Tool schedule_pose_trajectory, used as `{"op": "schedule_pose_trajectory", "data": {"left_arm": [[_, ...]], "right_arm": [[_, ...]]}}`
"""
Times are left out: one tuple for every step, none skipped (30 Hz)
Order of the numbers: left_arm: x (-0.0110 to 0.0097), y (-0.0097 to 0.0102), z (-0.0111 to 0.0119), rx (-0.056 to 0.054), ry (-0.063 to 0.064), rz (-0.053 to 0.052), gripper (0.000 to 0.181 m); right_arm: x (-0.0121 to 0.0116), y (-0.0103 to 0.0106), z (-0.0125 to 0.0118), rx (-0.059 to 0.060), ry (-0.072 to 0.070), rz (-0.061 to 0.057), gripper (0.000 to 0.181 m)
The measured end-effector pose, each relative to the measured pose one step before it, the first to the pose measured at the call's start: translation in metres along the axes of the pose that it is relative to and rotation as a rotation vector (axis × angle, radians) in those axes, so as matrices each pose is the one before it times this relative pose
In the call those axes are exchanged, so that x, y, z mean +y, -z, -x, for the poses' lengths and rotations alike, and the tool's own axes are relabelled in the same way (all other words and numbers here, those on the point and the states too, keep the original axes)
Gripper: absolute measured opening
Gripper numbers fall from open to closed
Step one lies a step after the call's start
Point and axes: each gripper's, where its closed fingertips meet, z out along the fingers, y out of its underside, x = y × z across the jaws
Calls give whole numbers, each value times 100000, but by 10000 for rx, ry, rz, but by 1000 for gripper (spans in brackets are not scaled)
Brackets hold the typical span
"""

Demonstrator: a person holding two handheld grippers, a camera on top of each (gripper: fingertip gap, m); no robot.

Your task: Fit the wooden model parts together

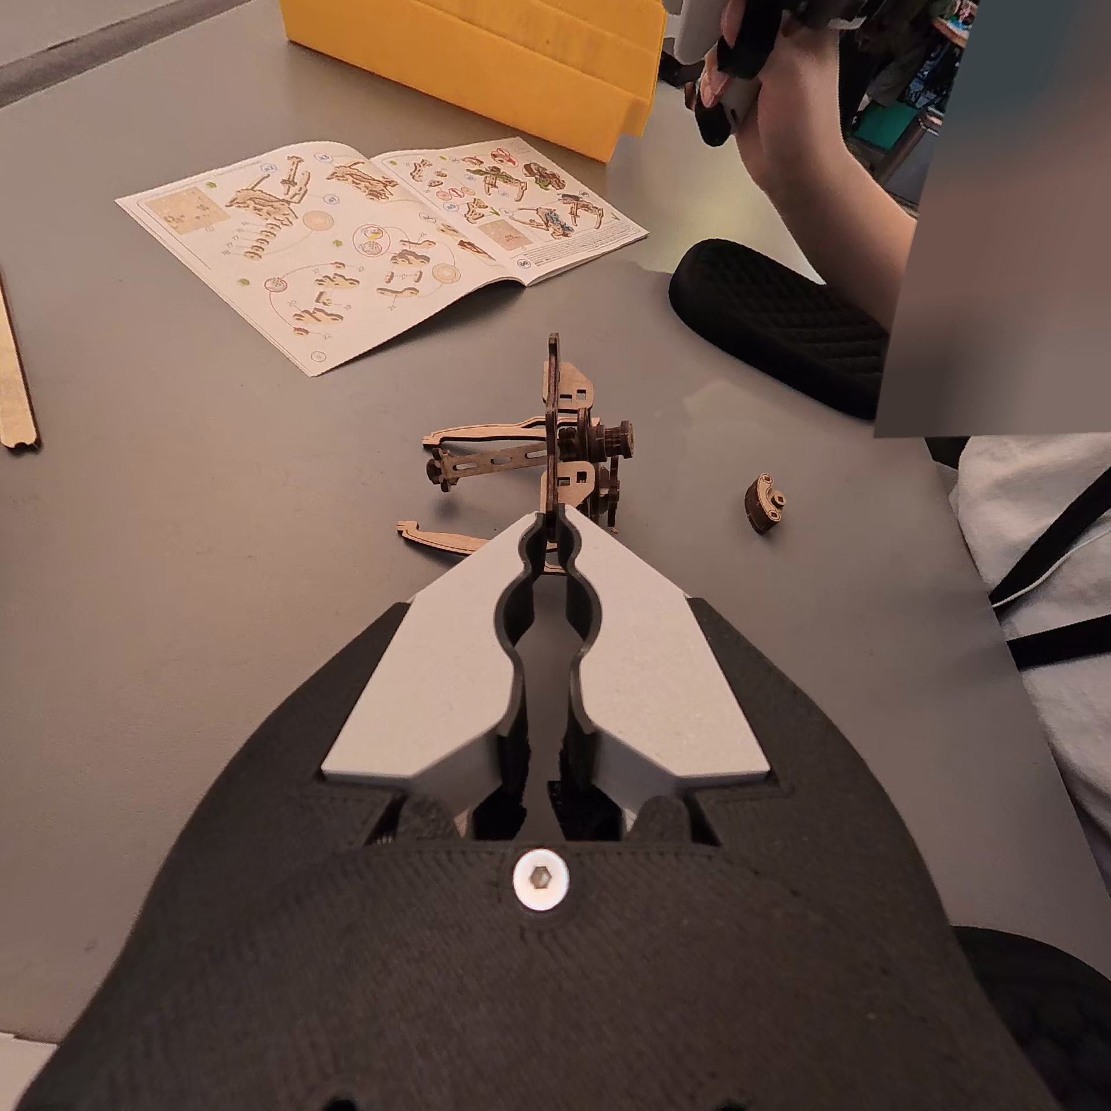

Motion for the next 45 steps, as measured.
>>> {"op": "schedule_pose_trajectory", "data": {"left_arm": [[6, 5, 2, -10, -13, 8, 0], [-6, 1, -13, -6, -3, 9, 0], [1, -9, 9, -7, -9, 3, 0], [-7, -5, -3, -2, -6, 3, 0], [0, 1, 4, 6, 12, 6, 0], [7, -11, -5, 3, 7, 2, 0], [12, 1, 9, 2, 1, 4, 0], [4, 5, -9, 7, 12, 4, 0], [8, 2, 4, 7, 12, 2, 0], [6, 6, -2, 4, 10, 6, 0], [-1, -3, 7, 1, 3, 4, 0], [6, -1, -4, -2, -4, 3, 0], [-4, -3, -3, -4, -4, 5, 0], [-9, -12, -4, -3, -3, 5, 0], [-8, -5, -3, -4, -4, 3, 0], [2, -9, -1, -4, -2, 3, 0], [-1, -10, -2, -3, -2, 1, 0], [-4, 3, 0, -6, -6, 2, 0], [7, 0, 1, -5, -5, 4, 0], [2, 6, 2, -6, -9, 6, 0], [8, 7, -4, -4, -2, 1, 0], [5, -1, -4, -3, -3, 2, 0], [7, 3, 5, -2, -4, 5, 0], [-3, -4, 5, 3, 3, 3, 0], [-13, -4, 0, -1, 1, 0, 0], [1, 3, -7, -7, -8, 4, 0], [0, -1, 8, -8, -10, 9, 0], [5, 5, 0, -10, -11, 7, 0], [0, 2, -5, -9, -7, 4, 0], [1, -9, -4, -3, -1, 3, 0], [9, 5, -3, 0, 4, 7, 0], [0, 9, 1, -4, 2, 6, 0], [10, 13, -3, -9, -12, 7, 0], [6, -3, 8, -4, -1, 8, 0], [8, 4, -1, -2, 6, 5, 0], [1, -2, 4, -2, 14, 5, 0], [-7, -4, -3, -4, 26, 9, 0], [-8, -8, -5, -8, 7, 16, 0], [-5, -7, -11, -11, -22, 21, 0], [-2, 0, -3, -25, -24, 27, 0], [-5, 4, -10, -26, -14, 22, 0], [-1, -2, -10, -31, -16, 27, 0], [2, -7, -12, -39, -24, 27, 0], [0, -1, -5, -36, -13, 28, 0], [-2, -19, -13, -21, 4, 21, 0]], "right_arm": [[-83, 45, -5, 12, -1, -22, 22], [-97, 54, -23, 23, 13, -23, 22], [-87, 64, -53, 40, 17, -9, 22], [-93, 75, -73, 38, 19, -10, 22], [-88, 76, -109, 44, 7, 0, 22], [-63, 82, -121, 43, -7, 21, 22], [-18, 85, -130, 32, 2, 65, 22], [11, 113, -225, 70, 56, 116, 22], [-23, 194, -360, 139, 118, 112, 22], [-72, 239, -377, 156, 136, 78, 22], [-170, 269, -362, 147, 99, 5, 22], [-260, 256, -294, 116, 42, -81, 22], [-265, 225, -209, 60, -28, -93, 21], [-197, 163, -133, 15, -71, -75, 22], [-151, 118, -68, -13, -89, -65, 21], [-87, 52, -11, -39, -100, -44, 21], [-41, 17, 56, -62, -96, -22, 21], [19, -28, 67, -53, -72, 1, 22], [45, -37, 87, -42, -35, 19, 21], [30, -38, 82, -24, 6, 19, 21], [11, -43, 106, -26, 29, 14, 21], [4, -33, 140, -30, 30, 16, 21], [5, -38, 122, -19, 28, 24, 21], [-16, -28, 131, -31, 39, 9, 21], [-37, -14, 116, -21, 38, 1, 21], [-23, -16, 65, -2, 36, -3, 21], [-18, -10, 53, -7, 32, 3, 21], [26, -18, 33, -9, 14, 19, 21], [39, -17, 4, -4, -7, 19, 21], [22, -21, 15, -12, -17, -2, 21], [17, -20, 31, -30, -22, -1, 21], [39, -33, 23, -19, -16, 10, 21], [27, -22, 17, -8, 5, -1, 21], [35, -36, 42, -24, 11, 8, 21], [32, -46, 98, -62, 20, 8, 21], [3, -52, 143, -74, 40, -10, 21], [30, -54, 66, -19, 42, 3, 21], [54, -70, 96, -27, 49, 12, 21], [72, -90, 159, -66, 59, 14, 21], [90, -111, 167, -69, 73, 17, 21], [152, -120, 90, -9, 69, 50, 21], [200, -131, 75, 1, 58, 77, 22], [180, -157, 133, -39, 47, 55, 22], [177, -170, 155, -61, 21, 23, 22], [149, -180, 235, -107, 6, -4, 22]]}}
